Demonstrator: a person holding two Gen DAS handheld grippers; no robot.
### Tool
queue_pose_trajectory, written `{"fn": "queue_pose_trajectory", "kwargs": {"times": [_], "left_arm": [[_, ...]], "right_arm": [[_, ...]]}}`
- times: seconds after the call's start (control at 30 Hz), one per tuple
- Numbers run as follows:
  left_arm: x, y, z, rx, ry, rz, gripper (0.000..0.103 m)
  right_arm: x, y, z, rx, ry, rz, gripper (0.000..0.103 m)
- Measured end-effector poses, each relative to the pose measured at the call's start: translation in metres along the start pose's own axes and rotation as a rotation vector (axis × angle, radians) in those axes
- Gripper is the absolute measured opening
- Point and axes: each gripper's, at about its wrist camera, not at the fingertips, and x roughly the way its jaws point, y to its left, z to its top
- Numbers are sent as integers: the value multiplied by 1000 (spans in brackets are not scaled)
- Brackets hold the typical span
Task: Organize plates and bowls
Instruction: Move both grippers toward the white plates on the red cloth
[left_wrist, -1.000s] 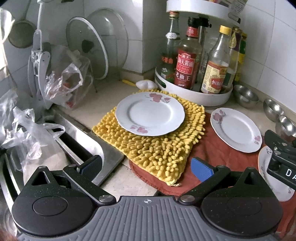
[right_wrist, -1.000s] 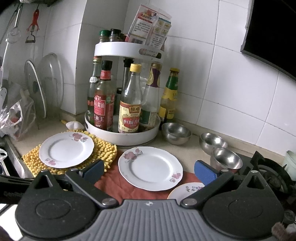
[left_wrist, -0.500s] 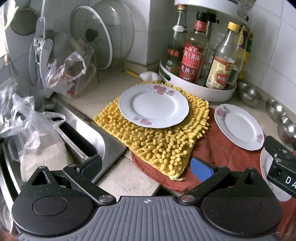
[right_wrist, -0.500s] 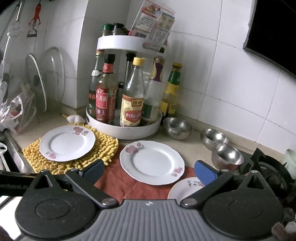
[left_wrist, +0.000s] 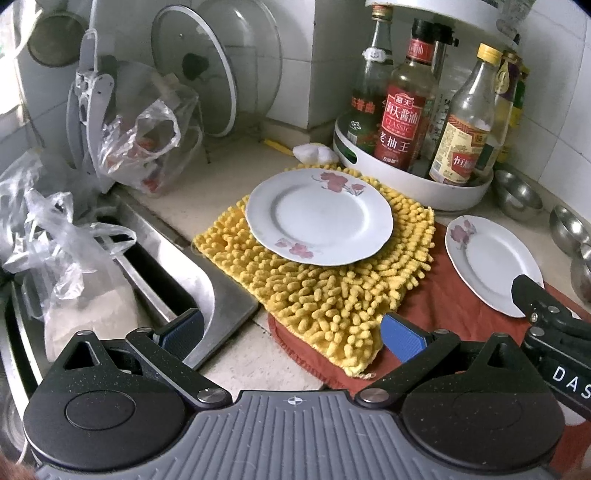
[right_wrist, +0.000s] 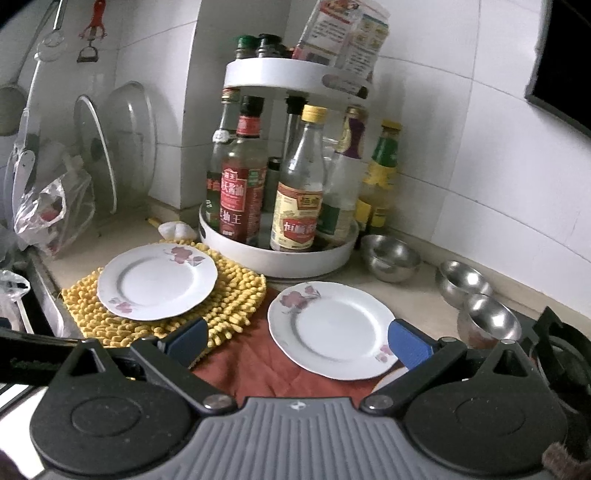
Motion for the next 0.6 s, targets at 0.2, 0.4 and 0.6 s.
{"fn": "queue_pose_trajectory", "kwargs": {"times": [0.2, 0.4, 0.6], "left_arm": [[12, -10, 7, -3, 13, 0, 103], [28, -30, 14, 24, 29, -10, 103], [43, -57, 21, 64, 45, -34, 103]], "right_arm": [[13, -5, 6, -13, 10, 22, 100], [34, -17, 10, -25, 29, 19, 100], [58, -46, 13, 5, 62, -21, 100]]}}
